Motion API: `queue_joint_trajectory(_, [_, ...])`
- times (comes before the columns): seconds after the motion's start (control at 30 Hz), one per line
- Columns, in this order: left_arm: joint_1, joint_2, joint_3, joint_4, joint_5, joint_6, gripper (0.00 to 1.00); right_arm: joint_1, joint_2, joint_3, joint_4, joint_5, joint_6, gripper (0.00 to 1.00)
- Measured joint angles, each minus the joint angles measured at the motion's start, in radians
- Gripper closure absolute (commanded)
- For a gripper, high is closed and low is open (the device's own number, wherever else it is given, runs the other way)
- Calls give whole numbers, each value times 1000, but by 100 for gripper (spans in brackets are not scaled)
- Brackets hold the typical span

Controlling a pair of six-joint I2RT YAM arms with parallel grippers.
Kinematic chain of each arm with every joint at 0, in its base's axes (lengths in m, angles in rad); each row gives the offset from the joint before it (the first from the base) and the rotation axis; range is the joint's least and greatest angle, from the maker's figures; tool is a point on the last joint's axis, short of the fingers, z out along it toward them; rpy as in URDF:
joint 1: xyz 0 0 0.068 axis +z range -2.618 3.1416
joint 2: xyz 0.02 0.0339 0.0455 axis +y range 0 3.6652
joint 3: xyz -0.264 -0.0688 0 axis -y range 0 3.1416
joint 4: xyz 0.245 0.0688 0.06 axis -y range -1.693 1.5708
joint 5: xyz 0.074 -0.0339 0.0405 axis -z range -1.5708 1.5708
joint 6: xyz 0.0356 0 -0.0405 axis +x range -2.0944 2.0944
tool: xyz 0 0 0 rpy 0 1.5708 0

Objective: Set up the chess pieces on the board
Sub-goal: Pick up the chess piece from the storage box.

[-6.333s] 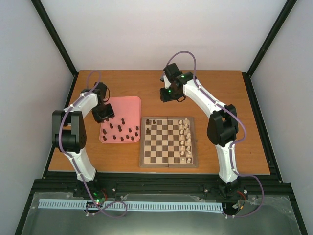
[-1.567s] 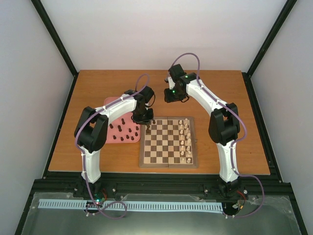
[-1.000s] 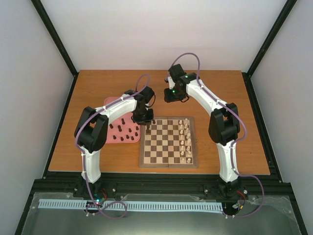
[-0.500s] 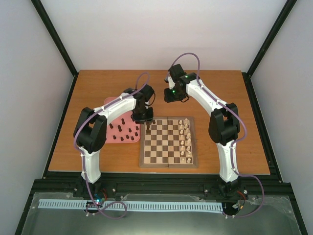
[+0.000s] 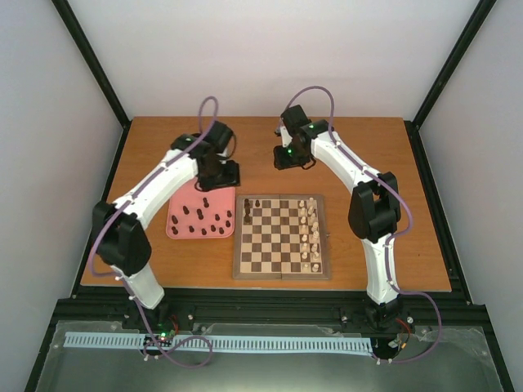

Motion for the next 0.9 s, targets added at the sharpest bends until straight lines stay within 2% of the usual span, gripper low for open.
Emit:
queue_joint_trajectory(0.13, [128, -80, -56, -11, -24, 24, 27, 25, 0, 56, -21, 6, 0, 56])
queue_joint_trajectory(0.23, [237, -129, -101, -14, -43, 43, 20, 77, 0, 118, -39, 5, -1, 55])
queue_joint_trajectory(0.3, [309, -165, -138, -12, -53, 55, 11, 129, 4, 167, -51, 2, -1, 55])
queue_joint_trajectory(0.43, [423, -249, -205, -10, -61, 72, 7, 228, 42, 264, -65, -18, 0, 55])
queue_joint_trajectory(0.63, [557, -352, -279, 2, -48, 98, 7, 340, 157, 375, -71, -51, 15, 55])
queue_joint_trajectory(0.8, [689, -376, -380, 31, -5, 117, 7, 388, 240, 396, -52, -71, 31, 54])
queue_joint_trajectory(0.9, [721, -377, -437, 40, 18, 117, 7, 402, 279, 399, -37, -77, 40, 53])
